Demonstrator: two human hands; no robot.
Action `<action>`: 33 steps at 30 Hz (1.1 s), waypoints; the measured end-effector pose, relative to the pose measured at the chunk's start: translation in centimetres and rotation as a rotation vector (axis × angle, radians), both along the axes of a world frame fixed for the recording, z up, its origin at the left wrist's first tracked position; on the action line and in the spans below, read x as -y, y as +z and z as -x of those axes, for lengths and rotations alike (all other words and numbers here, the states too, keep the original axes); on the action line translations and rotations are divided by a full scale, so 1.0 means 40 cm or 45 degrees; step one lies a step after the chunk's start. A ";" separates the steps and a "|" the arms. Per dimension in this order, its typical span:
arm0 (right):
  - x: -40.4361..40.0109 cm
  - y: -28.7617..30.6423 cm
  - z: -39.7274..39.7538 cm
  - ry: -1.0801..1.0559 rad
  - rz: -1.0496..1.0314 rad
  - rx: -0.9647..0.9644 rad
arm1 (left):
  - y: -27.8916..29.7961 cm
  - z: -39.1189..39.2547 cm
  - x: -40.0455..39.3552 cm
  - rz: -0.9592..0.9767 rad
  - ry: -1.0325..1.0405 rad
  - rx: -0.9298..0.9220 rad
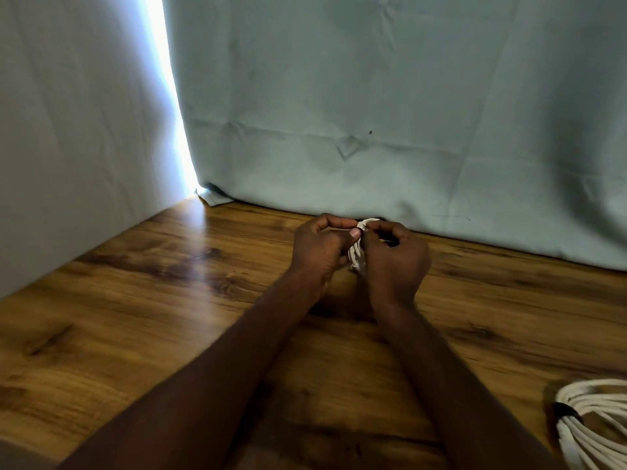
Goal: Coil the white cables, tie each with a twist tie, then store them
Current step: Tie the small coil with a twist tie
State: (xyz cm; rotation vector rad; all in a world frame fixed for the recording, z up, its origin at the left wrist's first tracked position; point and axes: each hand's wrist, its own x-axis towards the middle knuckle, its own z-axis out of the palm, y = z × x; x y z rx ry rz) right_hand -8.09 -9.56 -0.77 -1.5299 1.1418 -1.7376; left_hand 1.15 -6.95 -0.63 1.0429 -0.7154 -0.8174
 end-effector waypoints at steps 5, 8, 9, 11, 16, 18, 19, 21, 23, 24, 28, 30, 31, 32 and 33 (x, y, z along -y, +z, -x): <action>0.001 0.012 0.015 -0.004 -0.102 0.061 | -0.008 0.019 0.010 0.096 0.094 0.310; 0.005 0.013 0.023 -0.030 -0.049 -0.038 | -0.011 0.019 0.009 0.108 0.117 0.352; 0.005 0.012 0.025 -0.043 0.003 -0.096 | -0.011 0.017 0.009 0.113 0.120 0.362; 0.006 0.007 0.024 -0.065 0.121 -0.218 | -0.009 0.013 0.007 0.110 0.126 0.371; 0.015 -0.004 0.018 -0.138 0.220 -0.376 | -0.006 0.014 0.003 0.106 0.177 0.395; 0.019 -0.004 0.021 -0.139 0.244 -0.422 | -0.007 0.013 0.005 0.120 0.188 0.437; 0.021 -0.003 0.024 -0.129 0.263 -0.456 | -0.008 0.010 0.007 0.129 0.184 0.451; 0.024 0.000 0.033 -0.095 0.289 -0.511 | -0.009 0.001 0.008 0.140 0.163 0.435; 0.021 0.002 0.037 -0.048 0.331 -0.526 | -0.010 -0.008 0.007 0.135 0.158 0.407; 0.017 0.003 0.037 -0.026 0.348 -0.507 | -0.009 -0.009 0.006 0.129 0.151 0.392; 0.009 0.008 0.036 0.033 0.376 -0.383 | 0.004 0.001 -0.008 0.075 0.094 0.249; 0.006 0.009 0.037 0.082 0.386 -0.373 | 0.012 0.000 -0.015 0.040 0.062 0.135; 0.004 0.011 0.039 0.104 0.386 -0.379 | 0.013 -0.002 -0.016 0.026 0.040 0.076; 0.003 0.011 0.040 0.123 0.382 -0.382 | 0.014 -0.005 -0.017 0.013 0.016 0.032; 0.002 0.011 0.042 0.138 0.379 -0.385 | 0.014 -0.008 -0.019 0.003 -0.008 0.004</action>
